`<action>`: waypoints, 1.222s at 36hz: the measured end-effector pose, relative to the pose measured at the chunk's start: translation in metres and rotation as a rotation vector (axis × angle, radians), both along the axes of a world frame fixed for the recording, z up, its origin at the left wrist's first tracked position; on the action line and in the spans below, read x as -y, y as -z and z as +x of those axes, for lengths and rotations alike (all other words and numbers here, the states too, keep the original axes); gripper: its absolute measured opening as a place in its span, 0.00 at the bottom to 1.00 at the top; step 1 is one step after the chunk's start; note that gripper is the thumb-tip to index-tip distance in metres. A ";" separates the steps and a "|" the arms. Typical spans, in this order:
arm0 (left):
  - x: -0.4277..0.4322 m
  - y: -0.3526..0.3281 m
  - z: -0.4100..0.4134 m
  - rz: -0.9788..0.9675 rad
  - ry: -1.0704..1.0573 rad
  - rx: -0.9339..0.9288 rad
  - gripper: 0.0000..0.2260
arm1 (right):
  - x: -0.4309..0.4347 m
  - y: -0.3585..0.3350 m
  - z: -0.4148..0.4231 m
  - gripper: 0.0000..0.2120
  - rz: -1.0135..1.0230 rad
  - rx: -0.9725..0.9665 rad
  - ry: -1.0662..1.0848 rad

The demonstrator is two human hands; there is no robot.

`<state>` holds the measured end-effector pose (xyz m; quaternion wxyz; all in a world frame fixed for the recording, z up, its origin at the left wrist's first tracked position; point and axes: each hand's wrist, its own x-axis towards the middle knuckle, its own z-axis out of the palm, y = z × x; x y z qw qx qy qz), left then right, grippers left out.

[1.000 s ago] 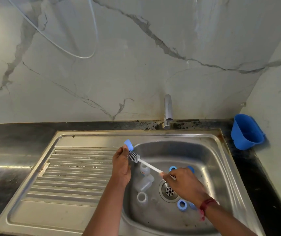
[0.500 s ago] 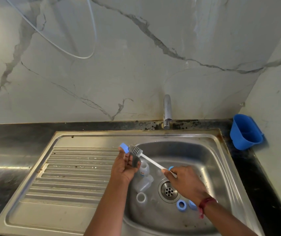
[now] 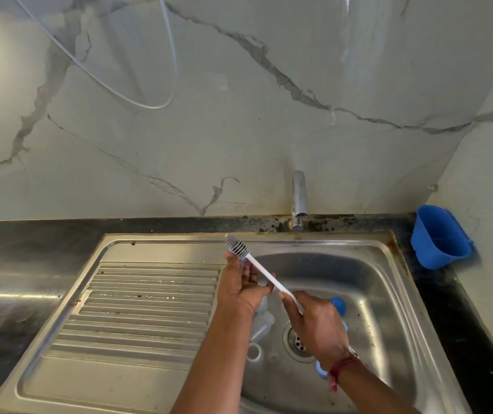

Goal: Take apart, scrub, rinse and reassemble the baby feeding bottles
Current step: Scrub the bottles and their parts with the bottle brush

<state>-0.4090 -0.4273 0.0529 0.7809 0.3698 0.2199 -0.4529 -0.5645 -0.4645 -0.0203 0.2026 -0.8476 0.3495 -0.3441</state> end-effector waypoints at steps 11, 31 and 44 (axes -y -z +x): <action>-0.002 -0.003 0.022 0.094 -0.026 0.064 0.16 | 0.017 -0.001 -0.004 0.28 -0.001 -0.083 -0.058; -0.021 0.019 0.017 0.415 0.081 0.485 0.08 | 0.028 -0.014 -0.003 0.32 0.158 -0.235 -0.086; -0.043 0.035 0.033 0.677 0.247 1.177 0.04 | 0.037 -0.028 -0.012 0.28 0.288 -0.344 -0.134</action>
